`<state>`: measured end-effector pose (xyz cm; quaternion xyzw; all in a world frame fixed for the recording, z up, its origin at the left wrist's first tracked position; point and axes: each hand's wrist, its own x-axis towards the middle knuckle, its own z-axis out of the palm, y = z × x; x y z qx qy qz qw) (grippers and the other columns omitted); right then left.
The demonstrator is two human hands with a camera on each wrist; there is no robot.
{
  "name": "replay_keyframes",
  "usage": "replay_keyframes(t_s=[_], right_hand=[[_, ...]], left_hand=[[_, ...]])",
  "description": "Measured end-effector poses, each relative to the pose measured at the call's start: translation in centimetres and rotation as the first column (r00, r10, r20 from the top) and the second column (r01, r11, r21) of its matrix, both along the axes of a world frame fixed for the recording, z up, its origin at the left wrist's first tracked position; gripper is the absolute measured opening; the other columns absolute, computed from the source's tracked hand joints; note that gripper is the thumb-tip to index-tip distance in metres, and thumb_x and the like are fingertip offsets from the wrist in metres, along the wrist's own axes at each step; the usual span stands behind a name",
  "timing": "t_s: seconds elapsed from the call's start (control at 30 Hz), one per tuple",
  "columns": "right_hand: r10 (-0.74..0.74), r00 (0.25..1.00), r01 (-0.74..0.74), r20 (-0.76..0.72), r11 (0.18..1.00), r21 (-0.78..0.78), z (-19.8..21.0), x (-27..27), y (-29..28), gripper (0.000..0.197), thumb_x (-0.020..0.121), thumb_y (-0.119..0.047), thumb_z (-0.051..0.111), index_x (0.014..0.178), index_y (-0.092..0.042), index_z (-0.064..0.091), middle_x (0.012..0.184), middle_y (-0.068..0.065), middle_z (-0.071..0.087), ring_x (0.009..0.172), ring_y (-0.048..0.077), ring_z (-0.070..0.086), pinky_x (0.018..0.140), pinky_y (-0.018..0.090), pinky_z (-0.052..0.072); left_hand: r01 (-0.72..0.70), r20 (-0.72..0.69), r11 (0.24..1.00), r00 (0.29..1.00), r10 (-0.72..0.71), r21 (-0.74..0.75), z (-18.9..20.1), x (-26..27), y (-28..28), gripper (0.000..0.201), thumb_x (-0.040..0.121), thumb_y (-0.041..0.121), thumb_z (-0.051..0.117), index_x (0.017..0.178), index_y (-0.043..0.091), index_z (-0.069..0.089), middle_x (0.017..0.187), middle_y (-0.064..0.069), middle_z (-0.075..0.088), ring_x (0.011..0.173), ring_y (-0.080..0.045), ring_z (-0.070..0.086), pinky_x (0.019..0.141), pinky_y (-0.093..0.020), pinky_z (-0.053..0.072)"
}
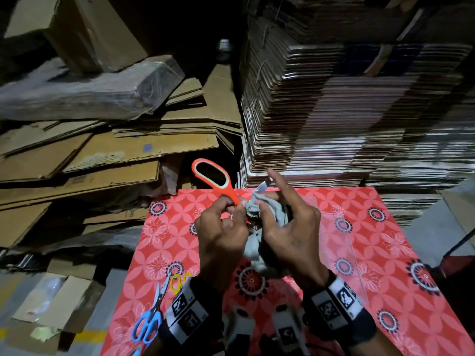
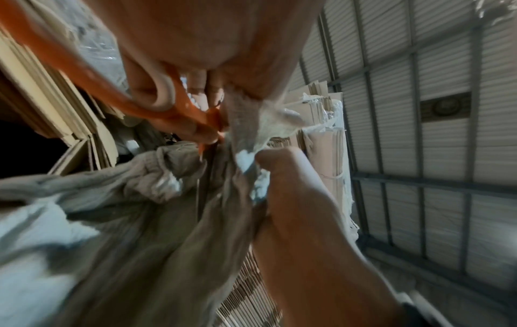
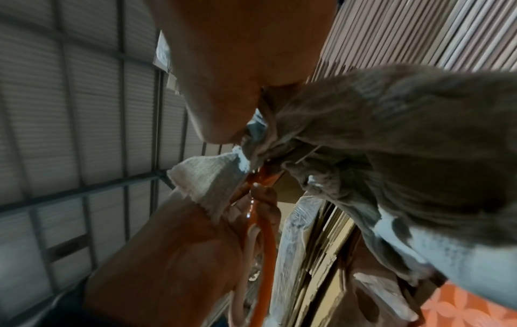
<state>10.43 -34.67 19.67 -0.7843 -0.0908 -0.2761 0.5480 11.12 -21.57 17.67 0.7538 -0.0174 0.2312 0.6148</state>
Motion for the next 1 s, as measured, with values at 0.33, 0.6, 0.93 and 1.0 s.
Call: replay_keyframes(t_s=[0.33, 0.6, 0.93, 1.0], right_hand=[[-0.03, 0.993, 0.035, 0.115, 0.999, -0.041, -0.2, 0.5, 1.2, 0.058, 0.091, -0.012, 0.068, 0.147, -0.017, 0.058, 0.107, -0.016, 0.075, 0.101, 0.003, 0.072, 0.091, 0.019, 0.055], [0.118, 0.993, -0.119, -0.018, 0.992, -0.047, -0.1, -0.2, 0.3, 0.079, 0.087, -0.001, 0.076, 0.157, -0.021, 0.045, 0.095, -0.013, 0.076, 0.091, 0.002, 0.072, 0.086, 0.016, 0.054], [0.069, 0.997, -0.071, -0.042, 0.996, -0.062, -0.5, -1.0, 1.0, 0.065, 0.087, -0.009, 0.073, 0.147, -0.026, 0.055, 0.095, -0.014, 0.076, 0.091, 0.0, 0.072, 0.085, 0.027, 0.057], [0.097, 0.994, -0.1, -0.051, 0.994, -0.05, -0.4, -1.3, 0.8, 0.07, 0.086, -0.004, 0.076, 0.149, -0.024, 0.053, 0.093, -0.014, 0.077, 0.09, -0.001, 0.072, 0.084, 0.023, 0.056]], left_hand=[[-0.009, -0.004, 1.0, 1.0, 0.009, 0.011, 0.5, 0.3, 0.6, 0.028, 0.094, 0.032, 0.059, 0.074, 0.012, 0.057, 0.061, -0.003, 0.05, 0.05, -0.009, 0.04, 0.043, -0.039, 0.037], [-0.009, -0.044, 1.0, 0.999, 0.011, 0.027, 0.3, 0.3, 1.2, 0.032, 0.098, 0.036, 0.064, 0.075, 0.015, 0.058, 0.059, -0.009, 0.055, 0.047, -0.032, 0.054, 0.043, -0.047, 0.045], [0.003, -0.067, 1.0, 0.998, -0.002, 0.007, 0.5, 0.6, 1.2, 0.035, 0.094, 0.042, 0.064, 0.074, 0.013, 0.059, 0.059, -0.013, 0.052, 0.045, -0.026, 0.045, 0.042, -0.046, 0.042], [0.007, -0.056, 1.0, 0.998, -0.006, 0.026, 0.7, 0.3, 1.3, 0.037, 0.095, 0.041, 0.065, 0.072, 0.013, 0.056, 0.058, -0.014, 0.05, 0.044, -0.029, 0.046, 0.041, -0.046, 0.041]])
